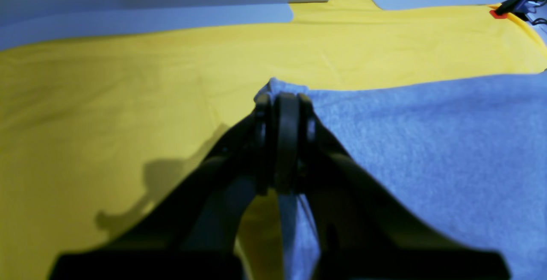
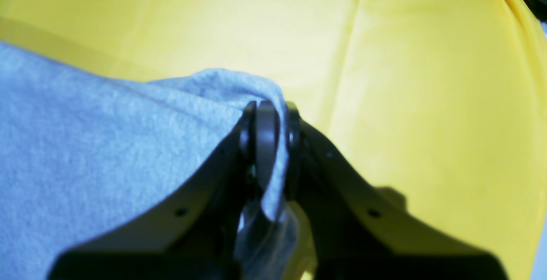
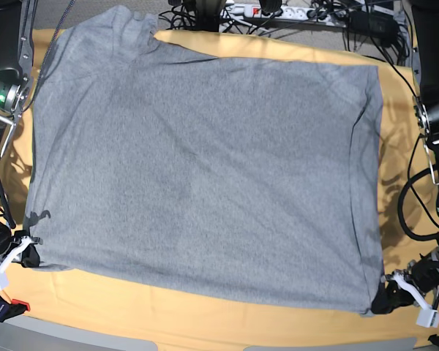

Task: Layout the t-shirt on the table in an organized manner, then fold the t-shirt properly
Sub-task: 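Pull the hem corners apart and away from the collar, then release the hem corners and open both grippers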

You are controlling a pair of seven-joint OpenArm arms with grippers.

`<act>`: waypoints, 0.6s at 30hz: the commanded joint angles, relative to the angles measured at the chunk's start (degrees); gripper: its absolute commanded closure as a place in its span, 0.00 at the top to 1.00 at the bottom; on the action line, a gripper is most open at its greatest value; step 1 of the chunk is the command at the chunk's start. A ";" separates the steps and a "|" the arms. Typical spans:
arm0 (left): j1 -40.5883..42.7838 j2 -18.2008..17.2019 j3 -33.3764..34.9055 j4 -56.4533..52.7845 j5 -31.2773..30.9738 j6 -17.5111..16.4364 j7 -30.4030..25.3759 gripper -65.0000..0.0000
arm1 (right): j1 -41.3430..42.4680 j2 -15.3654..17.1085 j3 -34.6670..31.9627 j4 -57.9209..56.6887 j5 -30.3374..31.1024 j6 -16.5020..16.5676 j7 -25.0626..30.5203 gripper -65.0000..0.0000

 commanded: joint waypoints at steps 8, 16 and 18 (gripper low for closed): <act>-1.73 1.31 4.00 0.83 10.29 4.83 -8.68 0.00 | 2.21 1.16 0.24 0.87 0.46 -1.55 2.99 0.00; -1.73 1.33 10.82 0.83 11.91 5.88 -9.62 0.00 | 2.21 1.16 0.24 0.87 0.37 -1.25 3.19 0.00; -1.73 1.07 10.80 0.83 11.89 6.23 -9.64 0.00 | 2.23 1.18 0.24 0.87 -1.01 -1.38 3.21 0.00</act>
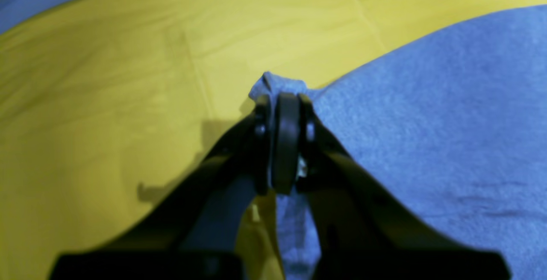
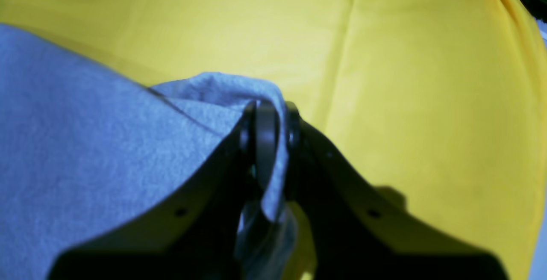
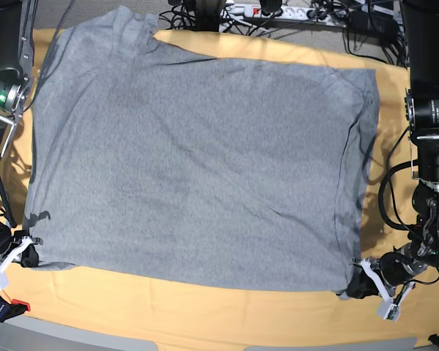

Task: Layout the t-shirt on the table in an organized manner, then fold the t-shirt properly
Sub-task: 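Release the hem corners and open both grippers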

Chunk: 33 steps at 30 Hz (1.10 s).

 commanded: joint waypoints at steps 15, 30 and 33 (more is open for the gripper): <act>-2.36 -2.78 -0.50 0.83 -1.66 12.35 5.09 0.72 | 3.34 1.51 0.39 0.92 1.88 -4.11 2.75 0.60; -0.87 -4.52 -0.55 0.83 -6.97 7.67 12.92 0.72 | -0.39 -1.70 0.33 0.57 1.62 -5.73 1.99 0.60; 0.66 -4.46 -0.55 0.83 -7.34 7.65 12.66 0.72 | -0.96 -1.97 0.33 0.57 -1.11 -9.49 3.43 0.60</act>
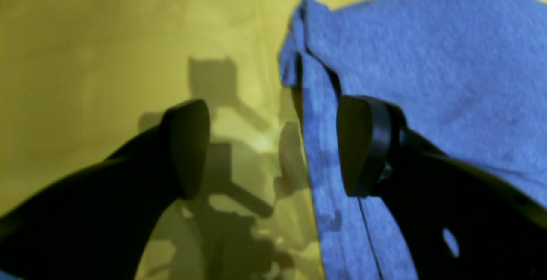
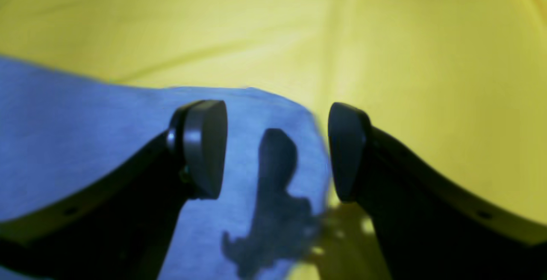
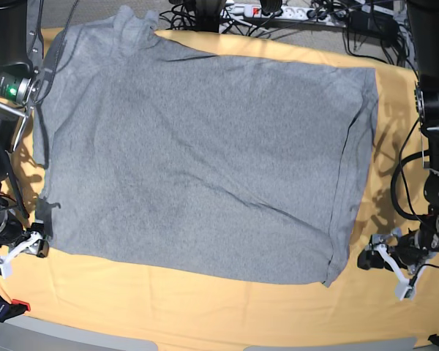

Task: Layout the t-shirt on the table in an organized manner, then fold the t-shirt properly
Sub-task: 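Release the hem corners and open both grippers, then grasp the hem edge with the right gripper and lift it toward the collar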

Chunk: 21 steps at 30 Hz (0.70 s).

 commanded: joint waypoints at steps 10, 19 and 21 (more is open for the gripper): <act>2.01 -0.98 -0.50 0.83 -2.08 -0.15 -1.86 0.72 | 2.08 -2.23 0.24 -1.14 -7.08 -12.07 2.58 0.60; 2.12 -0.98 -0.50 0.83 -3.43 -0.15 -1.84 0.72 | 2.08 -3.58 0.26 -6.54 -10.36 -15.87 3.23 0.60; 2.12 -1.01 -0.50 0.83 -3.93 -0.15 -1.81 0.72 | 2.03 -3.58 0.26 -6.75 -10.40 -15.87 3.21 0.60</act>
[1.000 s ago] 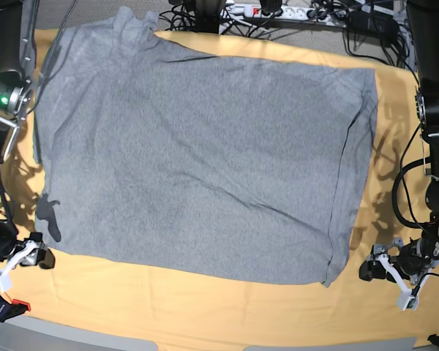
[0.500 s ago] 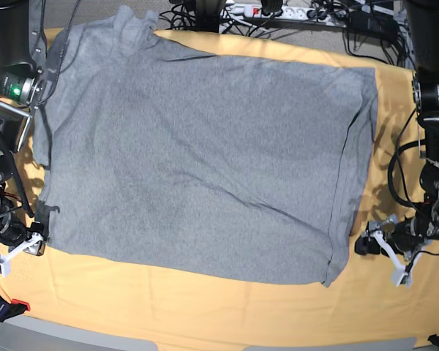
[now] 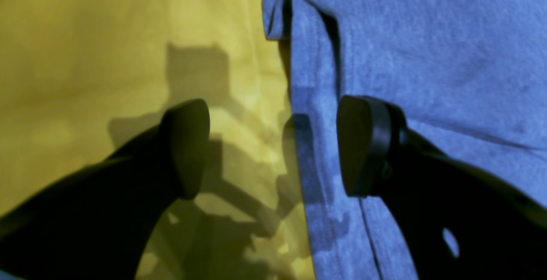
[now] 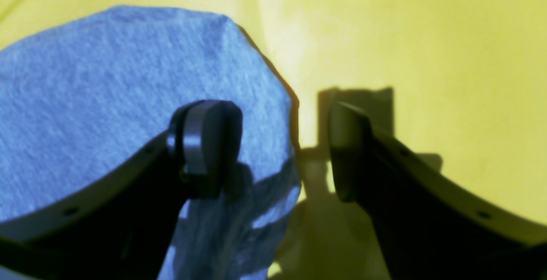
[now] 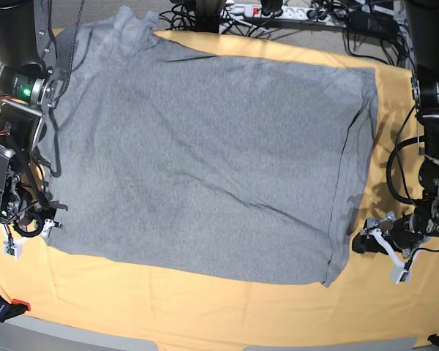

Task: Layout the t-shirt on the table in an organized manner, then fold the t-shirt properly
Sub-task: 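Grasp the hem edge with the right gripper and lift it toward the collar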

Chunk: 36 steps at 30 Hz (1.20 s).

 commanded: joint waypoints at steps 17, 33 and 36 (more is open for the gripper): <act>-1.97 -0.92 -0.50 0.83 -1.75 -0.17 -1.31 0.72 | -1.44 1.68 0.26 0.42 -1.36 10.38 9.42 0.00; -1.97 -0.94 -0.50 0.83 -1.77 -0.39 -1.33 0.72 | -15.30 2.25 0.26 24.85 4.00 28.47 7.17 0.00; -1.97 -0.94 -0.50 0.83 -1.79 -0.39 -1.81 0.72 | -21.00 2.25 0.26 34.71 6.78 28.47 6.08 0.00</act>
